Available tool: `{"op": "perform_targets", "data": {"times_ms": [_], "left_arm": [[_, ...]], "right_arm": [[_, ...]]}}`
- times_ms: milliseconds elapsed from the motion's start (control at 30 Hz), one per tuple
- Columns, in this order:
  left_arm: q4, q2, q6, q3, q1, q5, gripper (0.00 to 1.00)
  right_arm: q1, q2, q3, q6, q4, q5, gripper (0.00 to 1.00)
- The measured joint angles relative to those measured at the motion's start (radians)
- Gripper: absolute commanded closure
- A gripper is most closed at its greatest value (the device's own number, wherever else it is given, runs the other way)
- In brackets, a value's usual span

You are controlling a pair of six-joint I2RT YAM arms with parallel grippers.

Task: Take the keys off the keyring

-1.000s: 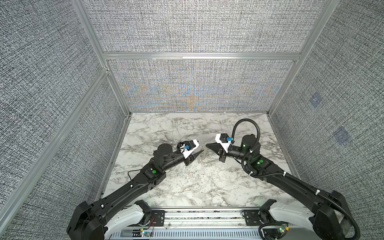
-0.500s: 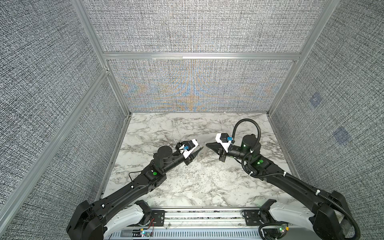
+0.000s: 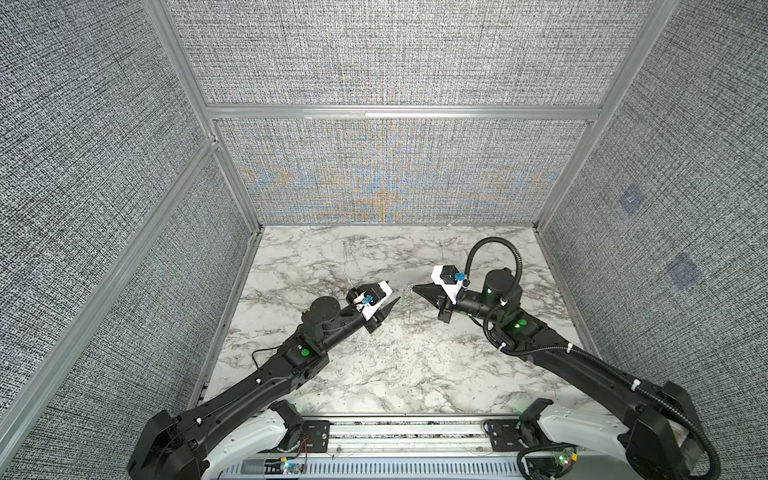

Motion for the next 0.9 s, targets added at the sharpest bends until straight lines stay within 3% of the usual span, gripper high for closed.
{"op": "perform_targets", "data": {"times_ms": [467, 900], "left_arm": [[0.054, 0.101, -0.012, -0.005, -0.033, -0.006, 0.52], [0.105, 0.141, -0.004, 0.006, -0.035, -0.034, 0.81]], "right_arm": [[0.0, -0.002, 0.0, 0.0, 0.0, 0.016, 1.0], [-0.001, 0.012, 0.0, 0.016, 0.045, 0.023, 1.0]]}}
